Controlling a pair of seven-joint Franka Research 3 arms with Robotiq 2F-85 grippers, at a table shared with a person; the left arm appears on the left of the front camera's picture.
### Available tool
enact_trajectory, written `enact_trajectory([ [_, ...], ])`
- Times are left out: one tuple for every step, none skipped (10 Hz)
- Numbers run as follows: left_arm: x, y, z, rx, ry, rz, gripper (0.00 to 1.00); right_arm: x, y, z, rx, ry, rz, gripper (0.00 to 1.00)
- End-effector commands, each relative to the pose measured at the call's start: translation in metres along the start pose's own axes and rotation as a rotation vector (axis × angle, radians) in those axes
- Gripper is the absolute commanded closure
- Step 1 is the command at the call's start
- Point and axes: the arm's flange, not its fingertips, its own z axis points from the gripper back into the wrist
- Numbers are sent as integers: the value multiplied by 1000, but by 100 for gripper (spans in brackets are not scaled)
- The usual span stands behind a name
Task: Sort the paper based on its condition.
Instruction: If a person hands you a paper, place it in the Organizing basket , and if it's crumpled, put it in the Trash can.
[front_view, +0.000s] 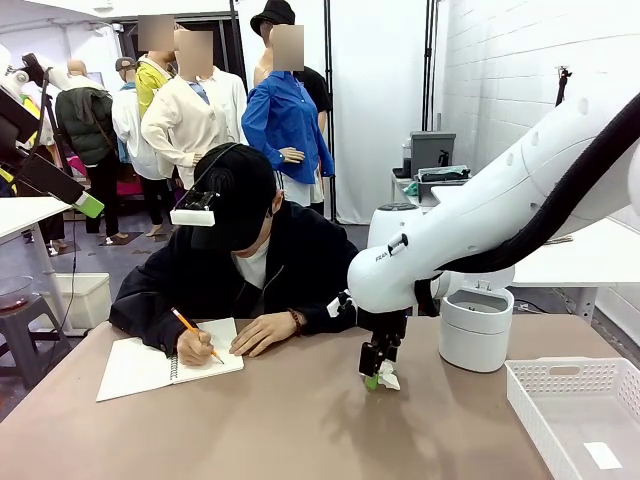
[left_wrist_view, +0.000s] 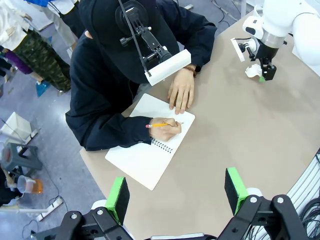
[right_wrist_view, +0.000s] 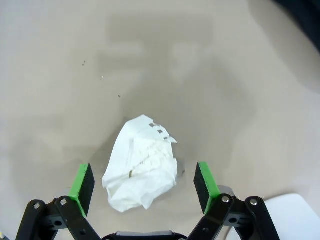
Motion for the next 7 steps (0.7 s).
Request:
enact_trajectory([
  [0,1,1,-5,0,3,0,10,-3,-5,4,33,-20,0],
  [0,1,1,-5,0,3,0,10,-5,-10,0,55,-33,0],
  [0,1,1,-5,0,3,0,9,-6,-11,-10,59,-55,0],
  [0,1,1,-5,0,3,0,3,-2,-10,19,20,-11,0],
  [0,1,1,-5,0,3,0,3,-2,-10,19,20,-11,0],
  [0,1,1,-5,0,3,0,3,-2,-10,19,20,-11,0],
  [0,1,1,-5,0,3,0,3,-1,-11,19,28,-23,5],
])
